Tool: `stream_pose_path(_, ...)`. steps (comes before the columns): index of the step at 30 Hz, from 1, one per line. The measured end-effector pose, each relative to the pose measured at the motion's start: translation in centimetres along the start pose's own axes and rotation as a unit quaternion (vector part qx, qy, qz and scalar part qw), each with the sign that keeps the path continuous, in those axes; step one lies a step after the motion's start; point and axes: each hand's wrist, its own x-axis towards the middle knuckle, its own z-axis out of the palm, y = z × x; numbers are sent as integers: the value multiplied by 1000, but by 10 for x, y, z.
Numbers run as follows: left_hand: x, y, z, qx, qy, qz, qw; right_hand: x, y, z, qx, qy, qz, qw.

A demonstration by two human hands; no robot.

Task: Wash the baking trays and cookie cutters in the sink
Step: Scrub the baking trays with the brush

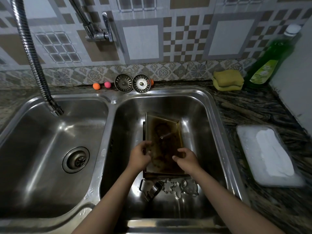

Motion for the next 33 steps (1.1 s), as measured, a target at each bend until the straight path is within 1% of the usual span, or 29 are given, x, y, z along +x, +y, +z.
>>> stream_pose_path(3,-4,5,-9,-86,-4,-16,996,-4,-6,-7,57,9,-12,998)
stream_pose_path(6,-14,10,-21,-199,-11,-28,980,-14,-15,-15,96,28,-57,993)
stream_pose_path(9,-21,16,-31,-242,-10,-7,970,-32,-25,-21,126,57,-121,983)
stream_pose_path(12,-25,31,-34,-261,-29,7,965,-53,-33,-31,114,85,-184,973)
stream_pose_path(14,-29,43,-32,-262,-18,34,964,-67,-38,-39,94,100,-218,966)
stream_pose_path(16,-34,56,-27,-252,25,62,965,-79,-42,-52,50,107,-237,964)
stream_pose_path(17,-36,61,-25,-245,42,72,966,-84,-44,-61,9,118,-243,963)
stream_pose_path(19,-40,70,-21,-237,60,85,966,-97,-50,-85,-83,176,-271,943)
stream_pose_path(21,-43,75,-21,-247,71,77,963,-108,-54,-117,-138,276,-296,904)
stream_pose_path(22,-45,77,-22,-254,78,70,962,-112,-53,-136,-171,333,-289,881)
stream_pose_path(23,-47,79,-23,-261,83,64,960,-114,-50,-154,-211,381,-259,862)
stream_pose_path(24,-48,80,-24,-268,86,59,958,-115,-46,-171,-252,405,-208,854)
stream_pose_path(25,-50,80,-24,-272,88,57,956,-114,-40,-186,-289,405,-147,855)
stream_pose_path(26,-52,80,-24,-274,91,57,956,-112,-34,-197,-320,388,-91,860)
stream_pose_path(27,-54,80,-24,-275,94,58,955,-108,-28,-205,-338,361,-54,868)
stream_pose_path(29,-58,81,-23,-278,94,55,954,-102,-18,-212,-326,319,-37,889)
stream_pose_path(33,-66,82,-22,-262,100,57,958,-100,-13,-211,-230,308,-86,919)
